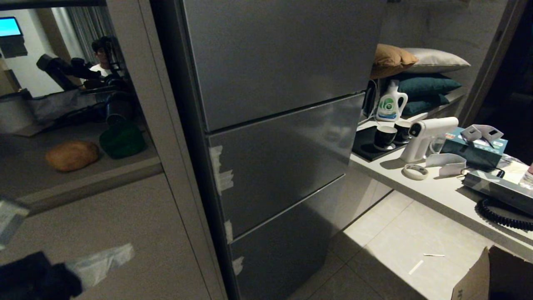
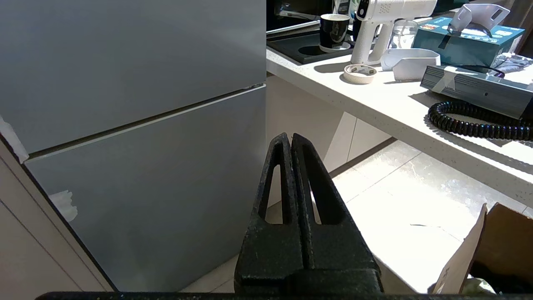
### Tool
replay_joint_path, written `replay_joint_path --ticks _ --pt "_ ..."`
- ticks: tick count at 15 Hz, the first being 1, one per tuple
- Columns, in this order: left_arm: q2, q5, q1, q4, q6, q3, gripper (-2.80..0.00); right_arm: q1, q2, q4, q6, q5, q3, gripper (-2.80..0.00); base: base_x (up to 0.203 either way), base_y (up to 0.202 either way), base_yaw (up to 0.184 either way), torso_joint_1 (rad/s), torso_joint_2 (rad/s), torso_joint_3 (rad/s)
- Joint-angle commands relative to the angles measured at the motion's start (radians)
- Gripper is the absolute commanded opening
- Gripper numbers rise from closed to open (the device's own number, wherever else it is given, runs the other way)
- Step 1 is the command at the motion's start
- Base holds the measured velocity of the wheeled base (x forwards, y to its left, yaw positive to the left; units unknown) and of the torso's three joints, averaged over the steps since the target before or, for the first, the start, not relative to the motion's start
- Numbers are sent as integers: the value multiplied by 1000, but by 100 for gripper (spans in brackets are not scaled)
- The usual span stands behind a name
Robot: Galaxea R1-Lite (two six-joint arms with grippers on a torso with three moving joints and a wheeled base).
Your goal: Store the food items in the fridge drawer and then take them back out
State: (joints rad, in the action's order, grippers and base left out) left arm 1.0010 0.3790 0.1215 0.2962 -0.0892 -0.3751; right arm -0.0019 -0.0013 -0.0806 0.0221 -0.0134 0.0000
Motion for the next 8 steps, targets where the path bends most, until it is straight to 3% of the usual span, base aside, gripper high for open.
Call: replay_joint_path --ticks 1,2,3,8 --pt "357 -98 31 292 -5 -31 -280 0 0 -1 1 0 31 -280 0 0 0 0 0 0" --pt "397 -191 56 392 -10 -41 -280 0 1 -1 -1 0 31 -280 0 0 0 0 0 0" --pt "411 -256 94 418 -14 -50 -280 0 1 -1 0 0 31 -280 0 0 0 0 0 0" --pt "450 -440 210 425 -32 -111 -280 0 1 -1 2 0 31 -280 0 0 0 0 0 0"
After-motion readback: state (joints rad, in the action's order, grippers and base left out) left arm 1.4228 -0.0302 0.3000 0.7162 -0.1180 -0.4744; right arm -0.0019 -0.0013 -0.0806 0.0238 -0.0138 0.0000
